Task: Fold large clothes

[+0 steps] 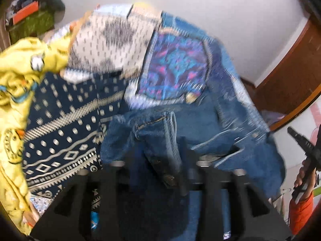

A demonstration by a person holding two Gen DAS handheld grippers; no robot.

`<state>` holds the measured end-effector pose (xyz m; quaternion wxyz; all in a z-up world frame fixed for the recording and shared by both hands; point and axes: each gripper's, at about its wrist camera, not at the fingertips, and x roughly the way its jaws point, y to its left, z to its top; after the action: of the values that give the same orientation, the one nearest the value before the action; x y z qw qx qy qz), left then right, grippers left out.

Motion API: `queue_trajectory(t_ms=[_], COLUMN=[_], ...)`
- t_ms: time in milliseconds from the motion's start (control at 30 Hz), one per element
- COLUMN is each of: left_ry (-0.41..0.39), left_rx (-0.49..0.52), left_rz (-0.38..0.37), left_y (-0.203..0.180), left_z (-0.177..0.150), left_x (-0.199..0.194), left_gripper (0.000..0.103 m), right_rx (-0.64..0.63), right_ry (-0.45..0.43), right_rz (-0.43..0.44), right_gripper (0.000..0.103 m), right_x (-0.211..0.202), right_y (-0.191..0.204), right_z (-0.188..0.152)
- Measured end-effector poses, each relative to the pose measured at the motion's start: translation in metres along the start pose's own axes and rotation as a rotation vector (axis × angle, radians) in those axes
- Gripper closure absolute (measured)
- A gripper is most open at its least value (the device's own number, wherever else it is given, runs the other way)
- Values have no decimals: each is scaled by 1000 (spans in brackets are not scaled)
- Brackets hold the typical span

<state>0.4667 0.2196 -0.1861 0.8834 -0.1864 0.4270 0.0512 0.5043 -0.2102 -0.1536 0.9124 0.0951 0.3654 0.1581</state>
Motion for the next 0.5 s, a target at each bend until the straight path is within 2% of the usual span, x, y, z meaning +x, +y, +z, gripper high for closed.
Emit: queue_trajectory(t_ms=[100,167,200,233,267,367,400,500], left_ry=[-154,-171,-164,-151,-127,-44,-8,64], left_rx=[43,86,120,144,178,293,341,405], left_rz=[35,66,77,82,92,133,155,201], left_y=[-12,-19,-23,-26,-29,-38,-42,-44], left_z=[2,0,-3,-7,-13,-33,-43,-65], left_x=[-41,-51,-54,-54,-52,-36,-25,1], left_gripper=[30,24,22,21,21,21,20,20], right_rx=[-41,-85,-111,-134,-160,-250,-280,-334], right_ry=[-3,7,17,25,32,35,37,84], right_rz=[41,58,63,65,67,75,84,113], right_gripper=[93,90,88,80,68,44,42,37], right_x=[-17,-23,-26,-26,-24,-26,-25,-11], right_y=[15,27,34,40,47,68,76,94], right_z=[-3,-9,-13,-18,-23,-41,-49,-62])
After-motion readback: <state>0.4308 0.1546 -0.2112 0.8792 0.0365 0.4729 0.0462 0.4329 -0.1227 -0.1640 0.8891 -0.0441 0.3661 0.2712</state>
